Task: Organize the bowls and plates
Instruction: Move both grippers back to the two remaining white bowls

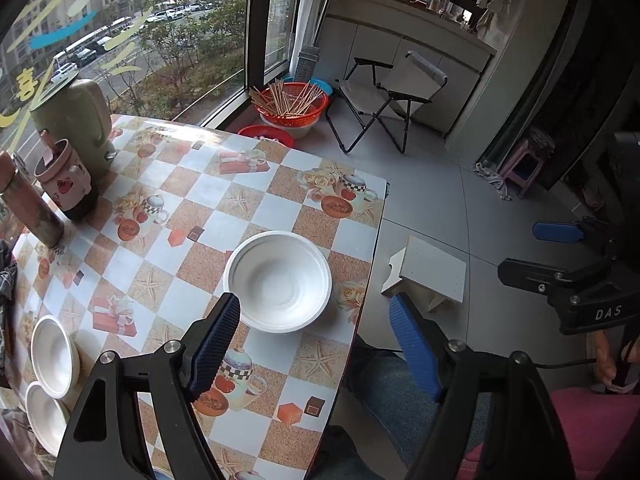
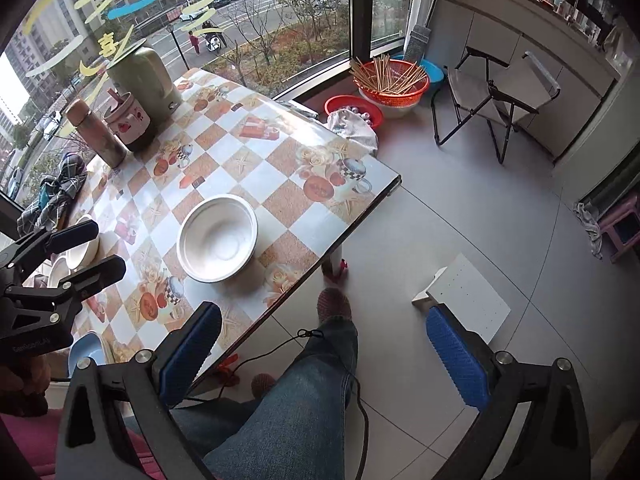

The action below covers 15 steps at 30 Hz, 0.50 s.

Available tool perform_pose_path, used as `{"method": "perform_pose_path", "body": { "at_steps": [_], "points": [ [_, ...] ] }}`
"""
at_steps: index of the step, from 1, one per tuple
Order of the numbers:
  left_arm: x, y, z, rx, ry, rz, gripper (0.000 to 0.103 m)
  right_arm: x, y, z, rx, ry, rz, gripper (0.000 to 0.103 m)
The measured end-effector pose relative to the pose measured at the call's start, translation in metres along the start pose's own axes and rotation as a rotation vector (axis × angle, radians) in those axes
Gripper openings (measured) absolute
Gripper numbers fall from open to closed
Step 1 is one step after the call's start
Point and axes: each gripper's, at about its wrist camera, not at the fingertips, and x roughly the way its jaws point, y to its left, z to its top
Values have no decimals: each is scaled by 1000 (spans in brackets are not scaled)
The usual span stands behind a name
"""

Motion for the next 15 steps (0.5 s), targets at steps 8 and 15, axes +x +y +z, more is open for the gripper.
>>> {"method": "perform_pose_path", "body": {
  "at_steps": [8,15],
  "points": [
    [-83,9,8,-66,-321,-2,103,-115,28,27,-8,-446,44,103],
    [-127,52,12,-241,-404,-27,103,-180,79,50,-55,-702,73,103]
  ]
}}
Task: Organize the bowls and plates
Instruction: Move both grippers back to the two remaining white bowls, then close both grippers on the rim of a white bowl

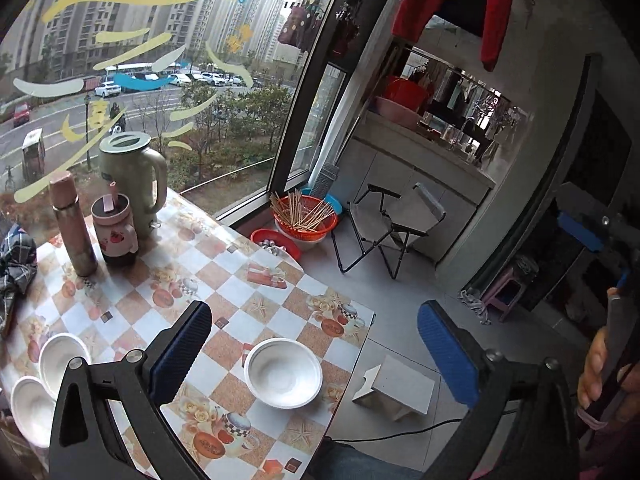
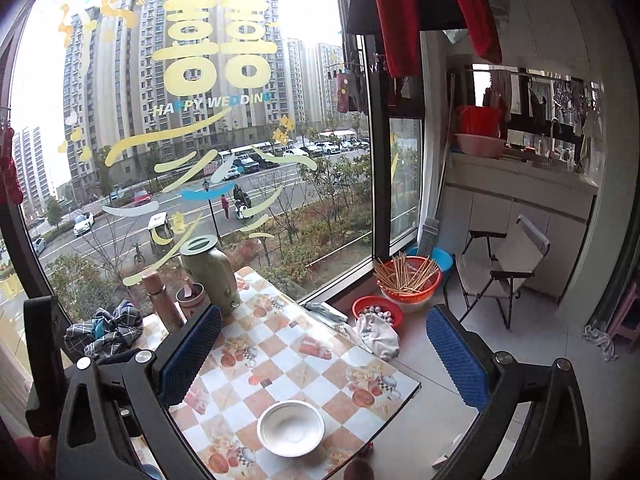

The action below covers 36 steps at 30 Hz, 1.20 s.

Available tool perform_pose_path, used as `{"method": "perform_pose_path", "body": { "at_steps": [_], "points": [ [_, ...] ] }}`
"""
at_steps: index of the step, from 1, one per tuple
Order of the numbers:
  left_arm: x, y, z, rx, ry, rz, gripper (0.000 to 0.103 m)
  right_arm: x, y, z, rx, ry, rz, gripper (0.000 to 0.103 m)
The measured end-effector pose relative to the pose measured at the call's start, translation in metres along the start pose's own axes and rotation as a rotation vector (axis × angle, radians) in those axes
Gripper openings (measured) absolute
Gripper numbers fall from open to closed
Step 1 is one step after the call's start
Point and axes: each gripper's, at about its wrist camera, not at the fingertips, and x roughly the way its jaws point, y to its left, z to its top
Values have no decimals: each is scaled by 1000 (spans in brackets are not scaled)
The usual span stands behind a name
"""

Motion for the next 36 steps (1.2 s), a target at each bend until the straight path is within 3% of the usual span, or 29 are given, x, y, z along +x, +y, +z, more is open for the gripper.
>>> {"method": "perform_pose_path", "body": {
  "at_steps": [4,7,9,12,16,18,21,23,26,31,36],
  "points": [
    [-8,31,-12,-55,16,123,103,13,32,7,-60,31,50,103],
    [-22,58,-21,-155,15,139,103,31,54,4,-124,69,83,103],
    [-31,80,-28,-258,10,153,103,54,69,-6,-173,147,88,103],
    [-33,116,-40,-396,41,246,103,102,94,-25,-216,367,178,103],
    [-17,165,-79,-577,209,384,101,166,126,-73,-233,702,329,103],
    [-19,182,-100,-660,253,401,101,198,140,-110,-230,881,352,103],
    [-32,202,-119,-727,278,488,101,239,155,-169,-234,1128,345,103],
    [-38,218,-122,-760,290,544,101,257,166,-200,-266,1239,330,103],
    [-37,245,-112,-754,290,638,101,280,190,-218,-318,1273,351,103],
    [-4,289,-86,-660,338,785,101,329,244,-218,-345,1239,382,103],
    [43,333,-77,-620,420,850,101,377,286,-235,-359,1254,397,103]
  ]
}}
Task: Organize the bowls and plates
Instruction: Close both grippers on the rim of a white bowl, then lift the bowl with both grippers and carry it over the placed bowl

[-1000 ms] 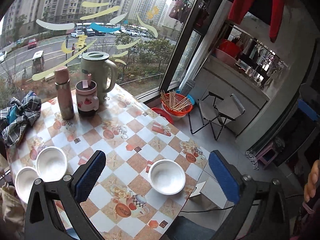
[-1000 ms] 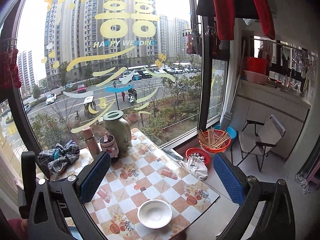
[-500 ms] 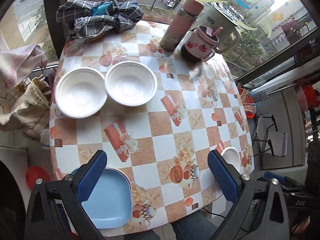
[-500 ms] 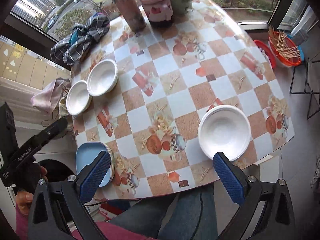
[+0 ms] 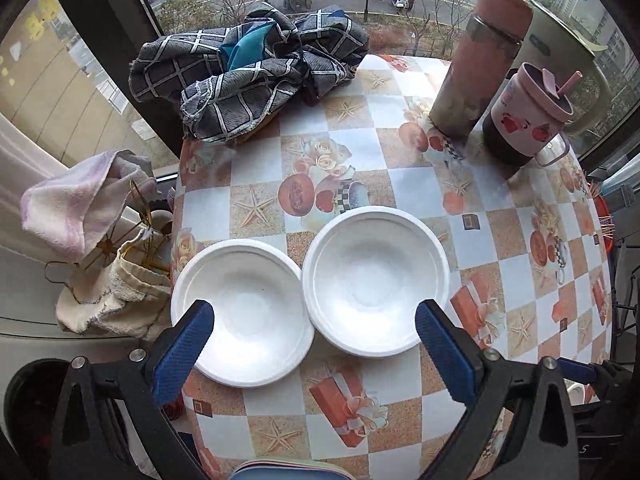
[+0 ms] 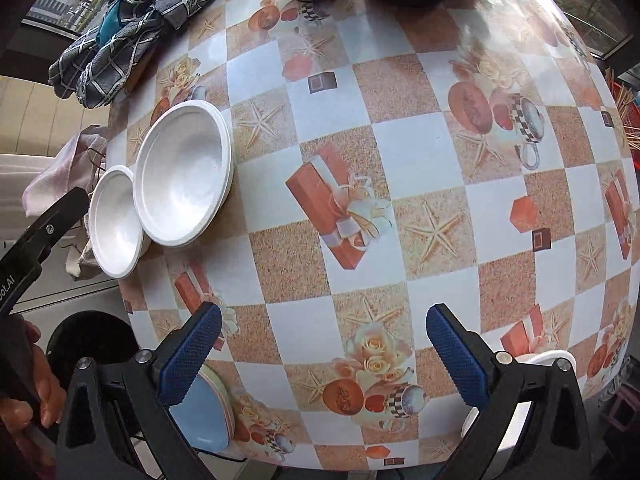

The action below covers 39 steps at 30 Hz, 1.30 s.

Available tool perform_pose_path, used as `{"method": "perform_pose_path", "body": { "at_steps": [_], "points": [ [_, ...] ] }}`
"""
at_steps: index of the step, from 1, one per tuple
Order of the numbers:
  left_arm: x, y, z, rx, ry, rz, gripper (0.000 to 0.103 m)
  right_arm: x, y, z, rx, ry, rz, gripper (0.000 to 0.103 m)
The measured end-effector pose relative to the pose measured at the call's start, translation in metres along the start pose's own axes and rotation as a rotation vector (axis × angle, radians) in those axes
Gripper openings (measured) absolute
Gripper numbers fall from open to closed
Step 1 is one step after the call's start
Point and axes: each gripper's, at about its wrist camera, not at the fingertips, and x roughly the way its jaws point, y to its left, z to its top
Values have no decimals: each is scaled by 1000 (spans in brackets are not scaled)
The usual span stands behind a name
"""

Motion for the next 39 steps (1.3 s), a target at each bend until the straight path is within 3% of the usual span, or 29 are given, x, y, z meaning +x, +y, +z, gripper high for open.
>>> {"method": "perform_pose_path", "body": {
  "at_steps": [5,9,12,14,16,18,19,20,23,25,30,35,39],
  "points": [
    [44,-17,25,77,25,68,101,24,9,33,17,5,57,103],
    [72,-24,39,147,43,127,101,41,24,50,-16,4,58,103],
    [92,-24,46,156,93,122,99,54,32,58,-48,11,32,103],
    [107,-26,47,182,137,149,90,64,36,62,-70,24,14,103],
    [121,-28,45,208,192,180,72,67,35,64,-70,16,28,103],
    [130,-29,42,209,247,163,60,68,35,66,-75,1,50,103],
    [127,-31,41,204,235,147,49,69,35,68,-78,-4,57,103],
    [126,-34,40,212,235,134,45,69,34,68,-81,-5,53,103],
    [126,-49,34,277,238,145,41,74,28,67,-55,9,96,75],
    [124,-53,33,278,238,124,38,74,30,68,-70,1,92,67],
    [116,-74,18,312,237,71,32,72,10,63,-32,28,141,34],
    [109,-93,-14,300,271,-36,31,71,-10,40,-52,66,94,30],
    [98,-104,-53,277,294,-76,30,73,-25,6,-31,91,67,30]
  ]
}}
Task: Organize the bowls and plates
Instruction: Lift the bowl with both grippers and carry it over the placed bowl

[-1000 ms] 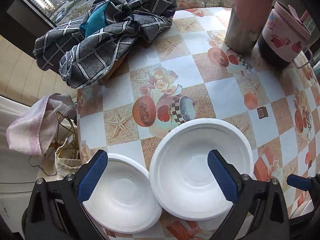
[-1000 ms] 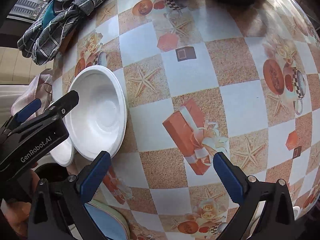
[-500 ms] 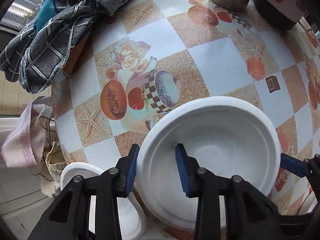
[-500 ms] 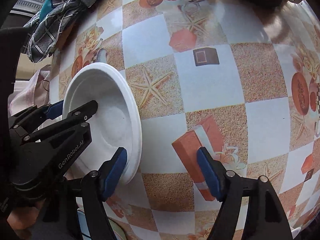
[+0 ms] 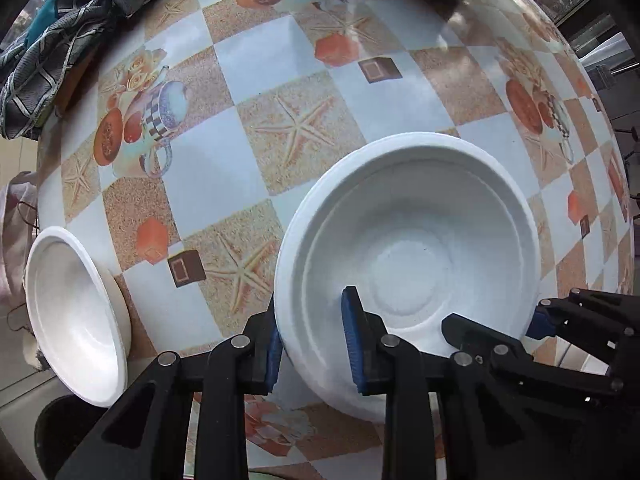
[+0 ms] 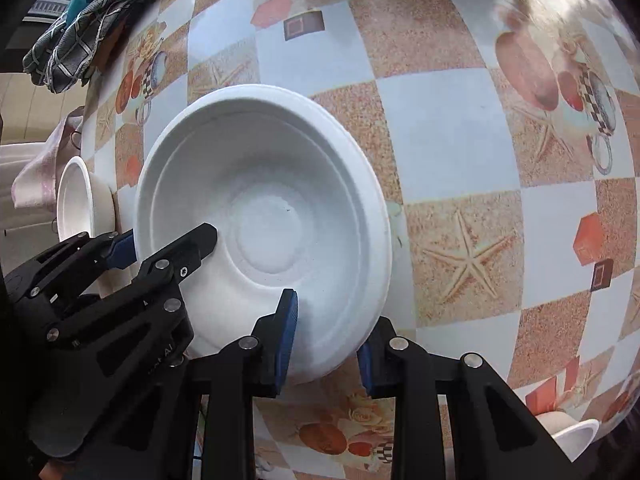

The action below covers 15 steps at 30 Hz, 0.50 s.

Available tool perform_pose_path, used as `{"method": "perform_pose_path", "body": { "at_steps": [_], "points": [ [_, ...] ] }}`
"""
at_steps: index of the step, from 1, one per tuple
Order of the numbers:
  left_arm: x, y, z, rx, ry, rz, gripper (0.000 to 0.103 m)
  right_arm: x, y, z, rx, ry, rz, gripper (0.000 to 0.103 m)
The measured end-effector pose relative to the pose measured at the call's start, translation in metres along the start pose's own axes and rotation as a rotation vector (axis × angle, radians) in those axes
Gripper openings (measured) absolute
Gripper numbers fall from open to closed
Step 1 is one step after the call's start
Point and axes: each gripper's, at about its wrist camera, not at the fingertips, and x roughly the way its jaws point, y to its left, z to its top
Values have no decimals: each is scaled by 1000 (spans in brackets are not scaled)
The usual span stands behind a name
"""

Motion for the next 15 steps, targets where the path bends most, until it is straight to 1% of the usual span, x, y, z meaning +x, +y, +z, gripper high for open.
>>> {"method": "perform_pose_path", "body": {
  "at_steps": [3,10,15],
  "points": [
    [2,-11,-33,-19,20,-31,30,3,-3,-32,-8,-12,-29,30],
    [7,-33,-107,-7,56,-42,28,19,-4,-103,-3,29,-30,30],
    [10,-41,-144,17,83,-55,28,27,-2,-138,-13,61,-42,30]
  ]
}}
